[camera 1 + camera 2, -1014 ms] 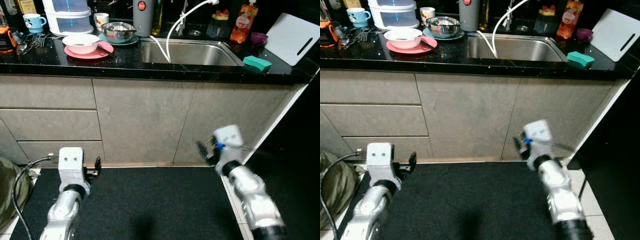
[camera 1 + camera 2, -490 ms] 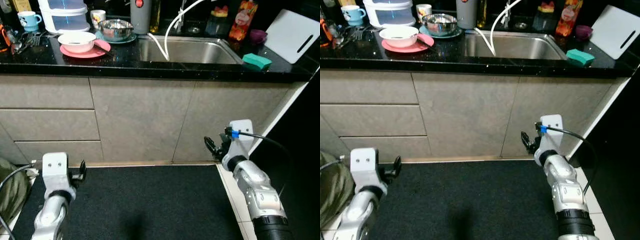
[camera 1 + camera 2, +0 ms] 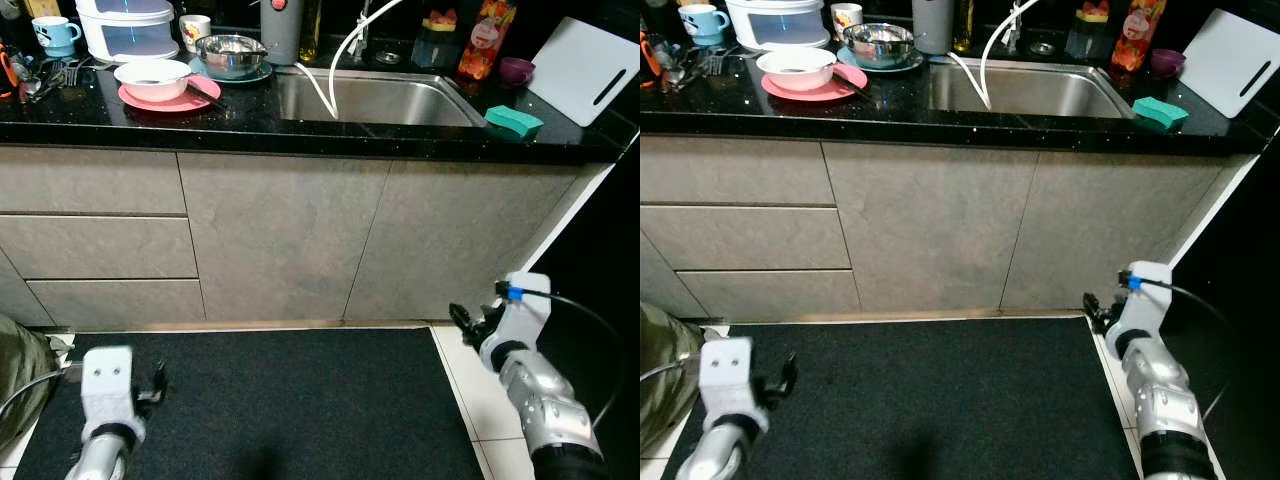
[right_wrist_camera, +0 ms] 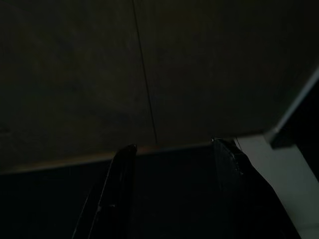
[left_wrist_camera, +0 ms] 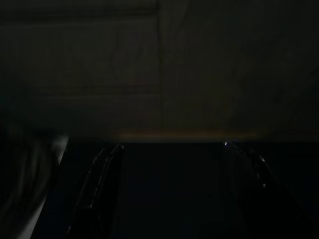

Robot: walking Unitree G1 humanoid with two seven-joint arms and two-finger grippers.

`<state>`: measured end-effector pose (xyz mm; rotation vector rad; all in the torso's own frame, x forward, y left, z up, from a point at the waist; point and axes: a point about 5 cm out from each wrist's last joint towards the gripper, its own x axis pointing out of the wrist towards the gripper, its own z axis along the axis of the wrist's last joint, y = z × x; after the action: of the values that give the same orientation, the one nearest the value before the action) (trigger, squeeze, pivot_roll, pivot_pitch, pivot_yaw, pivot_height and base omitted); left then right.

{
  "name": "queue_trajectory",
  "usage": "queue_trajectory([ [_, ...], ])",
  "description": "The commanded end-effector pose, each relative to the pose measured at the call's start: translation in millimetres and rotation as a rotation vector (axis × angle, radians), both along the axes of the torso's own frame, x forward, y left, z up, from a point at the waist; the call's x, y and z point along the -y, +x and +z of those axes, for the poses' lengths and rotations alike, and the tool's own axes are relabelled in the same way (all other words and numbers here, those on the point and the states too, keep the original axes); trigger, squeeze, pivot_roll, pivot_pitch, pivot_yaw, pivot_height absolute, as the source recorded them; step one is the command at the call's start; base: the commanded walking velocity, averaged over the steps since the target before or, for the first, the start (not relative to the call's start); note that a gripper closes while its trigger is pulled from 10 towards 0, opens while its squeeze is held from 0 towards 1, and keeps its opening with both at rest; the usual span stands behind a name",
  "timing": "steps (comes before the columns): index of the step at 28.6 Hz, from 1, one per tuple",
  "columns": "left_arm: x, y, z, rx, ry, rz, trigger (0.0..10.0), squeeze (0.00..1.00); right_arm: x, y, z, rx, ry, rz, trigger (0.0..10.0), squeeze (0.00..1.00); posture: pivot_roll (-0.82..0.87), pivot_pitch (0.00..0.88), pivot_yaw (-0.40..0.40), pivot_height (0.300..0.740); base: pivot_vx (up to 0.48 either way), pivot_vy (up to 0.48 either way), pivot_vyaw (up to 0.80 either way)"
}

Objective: Kitchen organization

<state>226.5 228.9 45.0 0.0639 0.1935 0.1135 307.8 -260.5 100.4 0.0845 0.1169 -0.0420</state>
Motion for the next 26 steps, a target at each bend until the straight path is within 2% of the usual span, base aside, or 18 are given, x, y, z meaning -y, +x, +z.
queue_trajectory([
  [1,-1.4,2.7,6.3,0.007,0.018,-0.034,10.0,0.0,-1.4,0.2,-1.6,0.015,0.009,-0.012,10.0,0.0,0.06,0.0,0.02,0.74,0.0,0.0,0.0],
  [4,-3.2,11.9,16.2,0.03,0.032,-0.083,10.0,0.0,-14.7,4.6,-2.6,0.029,0.013,0.013,10.0,0.0,0.03,0.0,0.079,0.74,0.0,0.0,0.0],
  [5,-3.2,11.9,16.2,0.03,0.032,-0.083,10.0,0.0,-14.7,4.6,-2.6,0.029,0.013,0.013,10.0,0.0,0.03,0.0,0.079,0.74,0.0,0.0,0.0],
  [9,-0.5,23.2,24.3,0.039,0.029,-0.141,10.0,0.0,-49.3,4.4,-10.5,0.024,-0.019,0.116,10.0,0.0,-0.02,0.0,0.131,0.74,0.0,0.0,0.0],
  [10,0.5,25.7,24.2,0.037,0.028,-0.15,10.0,0.0,-55.9,4.2,-12.4,0.021,-0.02,0.132,10.0,0.0,-0.03,0.0,0.133,0.74,0.0,0.0,0.0],
  [11,0.5,25.7,24.2,0.037,0.028,-0.15,10.0,0.0,-55.9,4.2,-12.4,0.021,-0.02,0.132,10.0,0.0,-0.03,0.0,0.133,0.74,0.0,0.0,0.0],
  [13,8.5,22.4,7.5,-0.002,0.017,-0.142,10.0,0.0,-77.0,-8.1,-25.1,0.008,-0.026,0.193,10.0,0.0,-0.04,0.0,0.107,0.74,0.0,0.0,0.0],
  [16,8.4,18.5,5.2,0.006,0.008,-0.119,10.0,0.0,-83.1,-16.3,-32.0,-0.008,-0.017,0.213,10.0,0.0,-0.02,0.0,0.078,0.74,0.0,0.0,0.0],
  [21,-4.1,12.8,7.1,0.021,0.024,-0.058,10.0,0.0,-86.3,-21.3,-43.1,-0.045,-0.03,0.25,10.0,0.0,0.02,0.0,0.033,0.74,0.0,0.0,0.0],
  [23,-14.7,9.8,13.3,0.04,0.043,-0.027,10.0,0.0,-88.6,-19.4,-43.0,-0.048,-0.031,0.264,10.0,0.0,0.05,0.0,-0.009,0.74,0.0,0.0,0.0],
  [24,-14.7,9.8,13.3,0.04,0.043,-0.027,10.0,0.0,-88.6,-19.4,-43.0,-0.048,-0.031,0.264,10.0,0.0,0.05,0.0,-0.009,0.74,0.0,0.0,0.0],
  [26,-25.7,6.7,21.7,0.08,0.056,0.026,10.0,0.0,-98.0,-19.2,-42.7,-0.048,-0.03,0.313,10.0,0.0,0.08,0.0,-0.03,0.74,0.0,0.0,0.0],
])
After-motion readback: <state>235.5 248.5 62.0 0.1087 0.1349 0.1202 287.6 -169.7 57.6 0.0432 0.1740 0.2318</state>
